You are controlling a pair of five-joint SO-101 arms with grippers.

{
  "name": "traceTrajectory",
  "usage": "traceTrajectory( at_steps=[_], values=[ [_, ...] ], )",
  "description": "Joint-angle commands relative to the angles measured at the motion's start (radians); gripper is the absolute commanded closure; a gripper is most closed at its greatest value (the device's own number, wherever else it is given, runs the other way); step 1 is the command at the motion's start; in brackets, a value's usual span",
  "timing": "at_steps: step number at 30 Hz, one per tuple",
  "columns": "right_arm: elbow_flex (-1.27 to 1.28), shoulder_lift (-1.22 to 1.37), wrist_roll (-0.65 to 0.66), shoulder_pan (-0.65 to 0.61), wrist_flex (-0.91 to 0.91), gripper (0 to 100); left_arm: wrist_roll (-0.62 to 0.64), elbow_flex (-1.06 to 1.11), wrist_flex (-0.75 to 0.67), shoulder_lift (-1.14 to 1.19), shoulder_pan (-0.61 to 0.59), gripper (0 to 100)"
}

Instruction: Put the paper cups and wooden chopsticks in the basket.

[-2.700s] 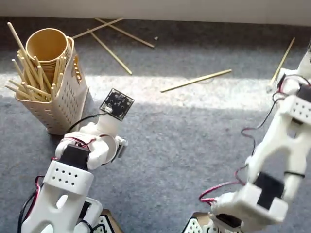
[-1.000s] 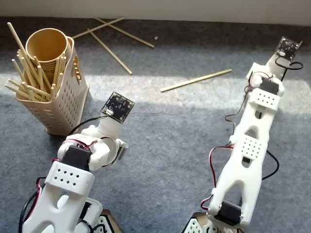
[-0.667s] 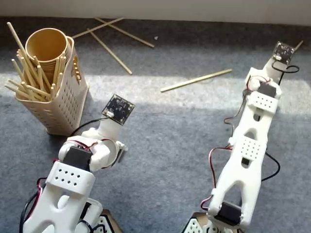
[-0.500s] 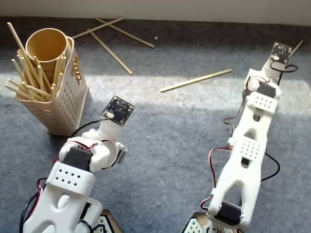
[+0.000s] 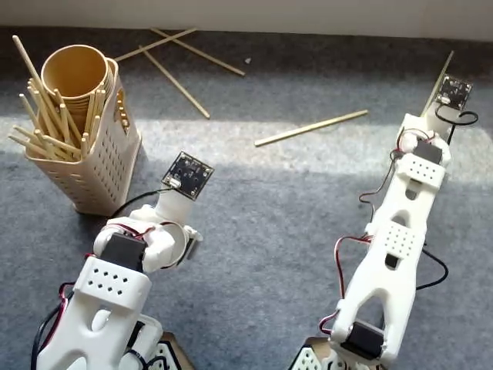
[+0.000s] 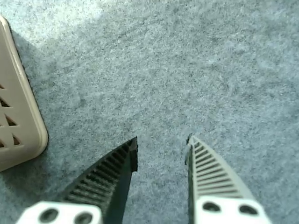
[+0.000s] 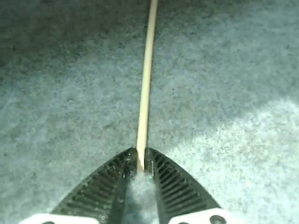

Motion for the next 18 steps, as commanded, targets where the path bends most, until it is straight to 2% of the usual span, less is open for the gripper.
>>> traceTrajectory(
  at_steps=[1,6,12,15,18],
  values=[
    [-0.074,-0.01,0.003,-0.015,0.061,99.2,-0.009,-0.004,-0.017,0.001,0.004,81],
    [-0.107,-0.142,-0.074,-0.018,0.271,99.3,-0.009,-0.004,-0.017,0.001,0.005,80],
    [-0.105,-0.556,-0.086,-0.042,0.65,99.3,-0.009,-0.005,-0.018,0.001,0.005,80],
    [-0.104,-0.773,-0.075,-0.096,0.819,99.3,-0.009,-0.013,-0.018,0.001,0.004,81],
    [-0.101,-0.932,0.002,-0.2,0.984,99.3,-0.009,-0.015,-0.018,0.001,0.004,81]
  ],
)
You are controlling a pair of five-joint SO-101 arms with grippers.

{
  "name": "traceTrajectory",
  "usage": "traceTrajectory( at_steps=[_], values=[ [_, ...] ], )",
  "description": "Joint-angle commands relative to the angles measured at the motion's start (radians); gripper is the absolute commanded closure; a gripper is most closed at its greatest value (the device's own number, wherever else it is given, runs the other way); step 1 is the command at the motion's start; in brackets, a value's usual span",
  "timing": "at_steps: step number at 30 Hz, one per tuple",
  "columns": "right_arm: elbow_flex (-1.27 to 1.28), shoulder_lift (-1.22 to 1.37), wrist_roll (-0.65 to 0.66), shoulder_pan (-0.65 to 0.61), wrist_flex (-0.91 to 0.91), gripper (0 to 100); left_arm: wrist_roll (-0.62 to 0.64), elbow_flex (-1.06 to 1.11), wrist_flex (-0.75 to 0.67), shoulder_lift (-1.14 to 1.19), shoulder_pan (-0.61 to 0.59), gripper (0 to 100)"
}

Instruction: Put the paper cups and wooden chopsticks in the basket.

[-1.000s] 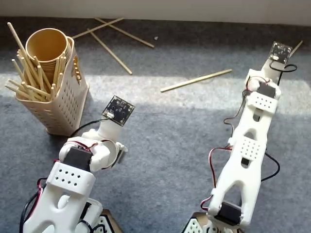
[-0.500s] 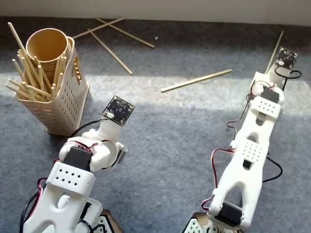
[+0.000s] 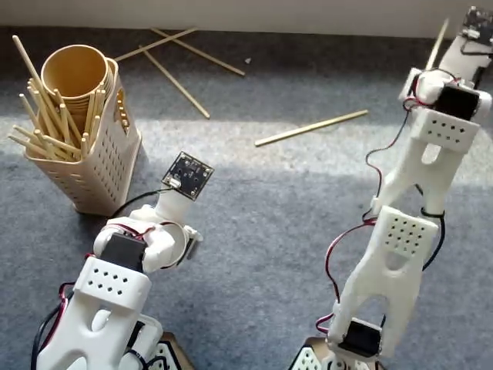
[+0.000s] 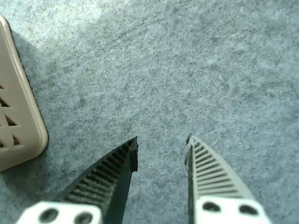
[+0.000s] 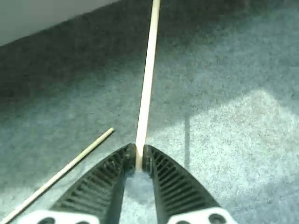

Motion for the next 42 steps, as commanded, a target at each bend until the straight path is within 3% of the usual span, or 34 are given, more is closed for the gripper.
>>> traceTrajectory(
  at_steps=[1,9,18,23,33,38,42],
  values=[
    [-0.074,-0.257,0.066,-0.124,0.143,99.3,-0.009,-0.015,-0.018,0.001,0.004,81],
    [0.318,-0.495,0.106,-0.344,0.143,99.3,-0.009,-0.013,-0.054,0.001,-0.067,81],
    [0.855,-1.125,0.117,-0.743,0.139,99.4,-0.006,-0.004,-0.051,0.001,-0.097,81],
    [1.159,-1.36,0.058,-0.868,-0.022,99.4,-0.006,-0.001,-0.052,0.002,-0.097,81],
    [1.452,-1.569,0.259,-1.279,-0.053,99.4,-0.008,0.013,-0.052,0.002,-0.097,81],
    [1.469,-1.596,0.342,-1.33,0.025,99.4,-0.008,0.015,-0.052,0.002,-0.097,81],
    [1.475,-1.59,0.342,-1.208,0.01,99.4,-0.006,0.024,-0.061,0.002,-0.081,81]
  ],
)
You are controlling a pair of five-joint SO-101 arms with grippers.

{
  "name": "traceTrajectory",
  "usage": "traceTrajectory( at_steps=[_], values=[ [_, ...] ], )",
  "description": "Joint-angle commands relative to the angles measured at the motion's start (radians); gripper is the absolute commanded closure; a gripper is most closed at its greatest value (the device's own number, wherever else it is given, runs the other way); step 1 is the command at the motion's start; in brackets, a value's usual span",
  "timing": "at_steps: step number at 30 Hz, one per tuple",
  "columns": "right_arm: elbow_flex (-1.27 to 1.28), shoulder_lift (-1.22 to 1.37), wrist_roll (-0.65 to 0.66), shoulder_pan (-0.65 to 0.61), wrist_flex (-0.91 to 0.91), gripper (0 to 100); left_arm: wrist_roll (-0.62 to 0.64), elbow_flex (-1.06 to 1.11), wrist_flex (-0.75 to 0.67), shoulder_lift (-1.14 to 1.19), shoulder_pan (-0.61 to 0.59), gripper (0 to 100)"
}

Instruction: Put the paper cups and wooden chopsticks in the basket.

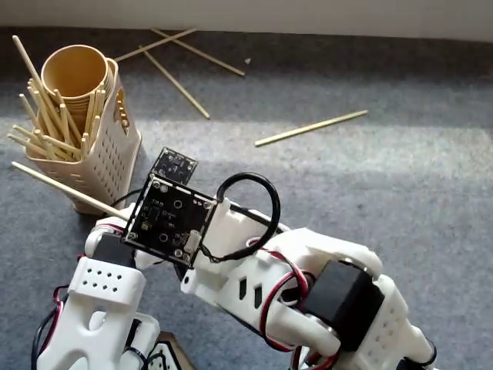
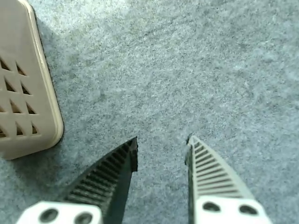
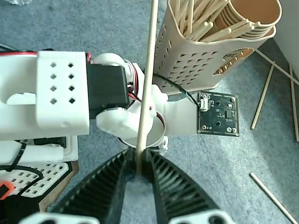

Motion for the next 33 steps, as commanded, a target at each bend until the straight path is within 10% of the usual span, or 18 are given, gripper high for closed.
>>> traceTrajectory(
  at_steps=[1,7,24,33],
  values=[
    [0.002,-0.005,0.014,0.131,-0.044,99.4,-0.006,0.004,-0.021,0.002,0.025,81],
    [-0.018,0.157,0.058,0.305,-0.13,99.4,-0.008,0.022,-0.026,0.002,0.093,81],
    [-0.542,0.607,0.184,0.234,0.104,98.7,-0.008,0.025,-0.026,0.002,0.097,81],
    [-0.547,0.694,0.152,0.348,-0.027,67.6,-0.008,0.025,-0.021,0.002,0.099,81]
  ],
)
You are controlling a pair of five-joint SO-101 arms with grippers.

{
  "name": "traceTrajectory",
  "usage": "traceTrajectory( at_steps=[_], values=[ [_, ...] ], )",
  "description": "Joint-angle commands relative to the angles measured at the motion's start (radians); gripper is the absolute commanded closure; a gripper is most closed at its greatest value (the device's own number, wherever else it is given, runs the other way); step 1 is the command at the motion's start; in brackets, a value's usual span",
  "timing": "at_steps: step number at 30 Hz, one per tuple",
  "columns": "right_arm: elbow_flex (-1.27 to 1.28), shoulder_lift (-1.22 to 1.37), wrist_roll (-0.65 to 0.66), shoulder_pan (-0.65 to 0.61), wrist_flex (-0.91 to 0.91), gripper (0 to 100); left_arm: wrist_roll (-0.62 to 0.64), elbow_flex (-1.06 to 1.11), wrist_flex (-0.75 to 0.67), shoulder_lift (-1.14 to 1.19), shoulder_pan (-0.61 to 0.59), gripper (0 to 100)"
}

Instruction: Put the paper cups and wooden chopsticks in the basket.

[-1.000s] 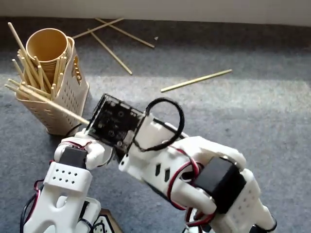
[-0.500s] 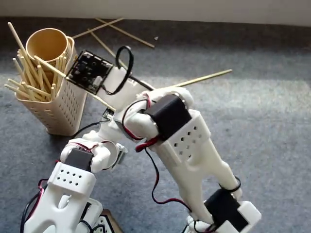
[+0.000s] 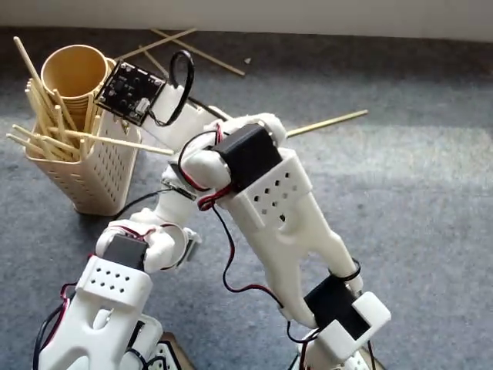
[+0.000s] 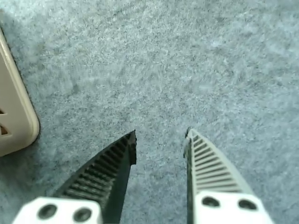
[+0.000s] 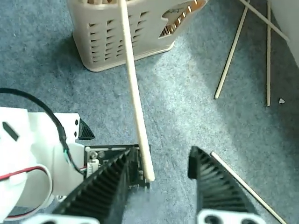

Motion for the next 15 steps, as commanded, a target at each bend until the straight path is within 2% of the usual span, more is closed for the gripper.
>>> traceTrajectory(
  at_steps=[1,6,12,15],
  values=[
    [-0.036,-0.005,-0.035,0.045,-0.058,66.6,-0.012,-0.005,-0.008,-0.002,0.013,81],
    [-0.166,-0.035,-0.106,0.059,-0.064,66.6,-0.012,-0.005,-0.008,-0.002,0.013,81],
    [-0.47,-0.053,-0.322,0.203,-0.053,66.6,-0.012,-0.016,-0.006,-0.004,0.005,81],
    [-0.582,-0.054,-0.353,0.294,0.021,66.6,-0.012,-0.062,-0.005,-0.004,0.002,81]
  ],
)
